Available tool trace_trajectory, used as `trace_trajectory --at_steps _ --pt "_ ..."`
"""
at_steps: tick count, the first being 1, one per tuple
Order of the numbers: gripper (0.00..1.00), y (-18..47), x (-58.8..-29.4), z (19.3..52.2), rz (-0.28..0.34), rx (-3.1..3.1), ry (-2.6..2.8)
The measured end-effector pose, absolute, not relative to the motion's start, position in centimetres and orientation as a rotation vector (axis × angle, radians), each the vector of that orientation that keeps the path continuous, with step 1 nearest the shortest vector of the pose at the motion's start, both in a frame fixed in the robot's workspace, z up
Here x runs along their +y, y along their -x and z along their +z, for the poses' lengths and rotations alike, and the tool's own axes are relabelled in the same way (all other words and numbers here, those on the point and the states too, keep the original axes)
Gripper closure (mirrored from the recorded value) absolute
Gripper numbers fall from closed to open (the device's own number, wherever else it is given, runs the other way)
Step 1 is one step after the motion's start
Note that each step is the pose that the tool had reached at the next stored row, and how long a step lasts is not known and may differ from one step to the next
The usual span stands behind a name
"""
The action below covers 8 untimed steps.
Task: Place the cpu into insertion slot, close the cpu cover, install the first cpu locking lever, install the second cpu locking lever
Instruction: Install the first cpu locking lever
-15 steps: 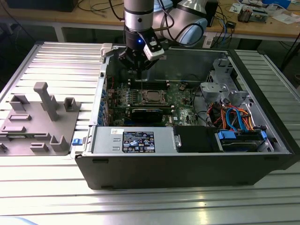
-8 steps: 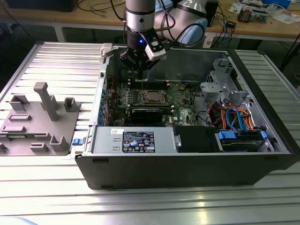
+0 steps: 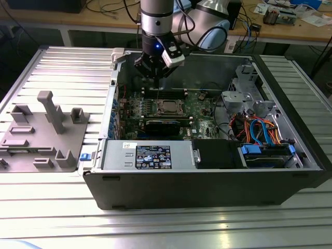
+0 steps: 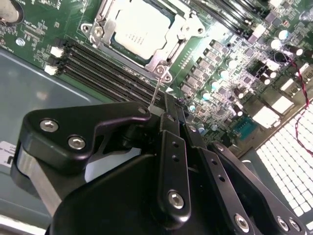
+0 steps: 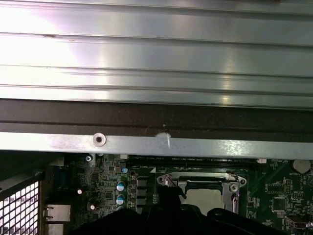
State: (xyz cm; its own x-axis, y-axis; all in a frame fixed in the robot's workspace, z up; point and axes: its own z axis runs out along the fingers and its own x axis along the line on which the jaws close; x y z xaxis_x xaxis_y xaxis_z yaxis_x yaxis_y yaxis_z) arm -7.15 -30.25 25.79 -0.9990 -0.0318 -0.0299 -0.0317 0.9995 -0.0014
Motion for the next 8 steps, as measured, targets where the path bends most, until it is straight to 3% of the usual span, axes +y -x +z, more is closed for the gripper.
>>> trace_trajectory --at_steps 8 --pt "0.89 6.51 -30.21 25.35 -0.001 3.115 0.049"
